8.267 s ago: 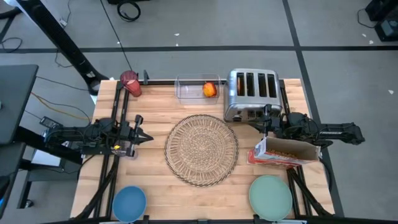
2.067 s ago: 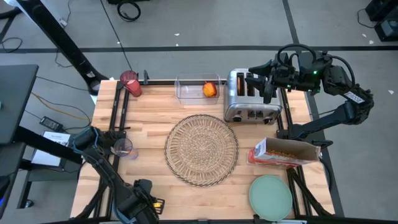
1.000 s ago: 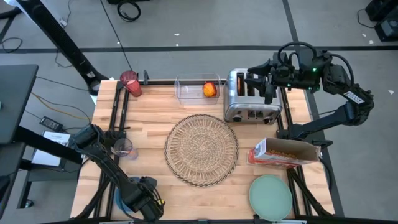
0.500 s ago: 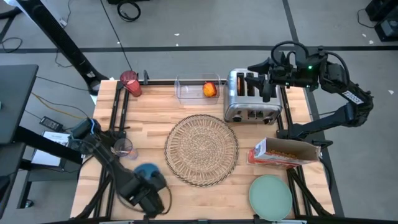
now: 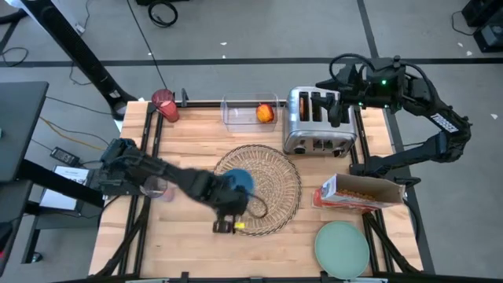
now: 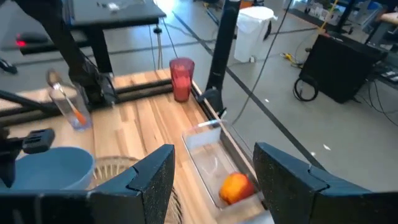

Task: Arrange a breakfast setting
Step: Put the blue bowl on the brown placemat

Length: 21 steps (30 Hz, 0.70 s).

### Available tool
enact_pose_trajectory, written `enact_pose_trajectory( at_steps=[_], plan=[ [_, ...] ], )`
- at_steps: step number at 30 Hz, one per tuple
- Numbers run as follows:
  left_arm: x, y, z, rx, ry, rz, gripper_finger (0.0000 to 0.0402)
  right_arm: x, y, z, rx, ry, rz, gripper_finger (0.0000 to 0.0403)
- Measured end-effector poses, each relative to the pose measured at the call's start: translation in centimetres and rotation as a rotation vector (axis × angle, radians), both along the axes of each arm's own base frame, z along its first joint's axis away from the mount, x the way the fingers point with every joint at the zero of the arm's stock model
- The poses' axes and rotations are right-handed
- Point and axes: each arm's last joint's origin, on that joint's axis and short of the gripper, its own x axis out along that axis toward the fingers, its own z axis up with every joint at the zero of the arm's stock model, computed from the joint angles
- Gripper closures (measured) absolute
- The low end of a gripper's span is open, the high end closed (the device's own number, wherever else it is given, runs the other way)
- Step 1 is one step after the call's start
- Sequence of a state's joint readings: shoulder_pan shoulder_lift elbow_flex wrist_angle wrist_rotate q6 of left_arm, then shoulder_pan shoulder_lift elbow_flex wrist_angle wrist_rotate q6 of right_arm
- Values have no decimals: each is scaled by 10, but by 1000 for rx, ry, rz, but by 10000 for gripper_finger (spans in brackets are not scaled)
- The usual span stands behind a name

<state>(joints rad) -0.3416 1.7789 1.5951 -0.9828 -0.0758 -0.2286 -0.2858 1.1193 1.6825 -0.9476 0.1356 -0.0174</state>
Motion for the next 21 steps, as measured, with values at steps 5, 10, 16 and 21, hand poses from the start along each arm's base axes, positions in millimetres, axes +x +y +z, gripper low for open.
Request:
enact_pose_trajectory(
  at_steps=[5,10,16,21],
  plan=[
    [23,36,-7,81,-59,-91,391,0,-1,-6,7,68,0,179],
    [46,60,-23,129,-98,-152,390,0,-1,-7,-33,93,21,179],
    [66,67,-51,174,-104,-279,389,0,-1,-7,-63,107,35,179],
    [71,69,-70,211,-46,-365,389,-1,-1,-9,-49,124,33,179]
  ],
)
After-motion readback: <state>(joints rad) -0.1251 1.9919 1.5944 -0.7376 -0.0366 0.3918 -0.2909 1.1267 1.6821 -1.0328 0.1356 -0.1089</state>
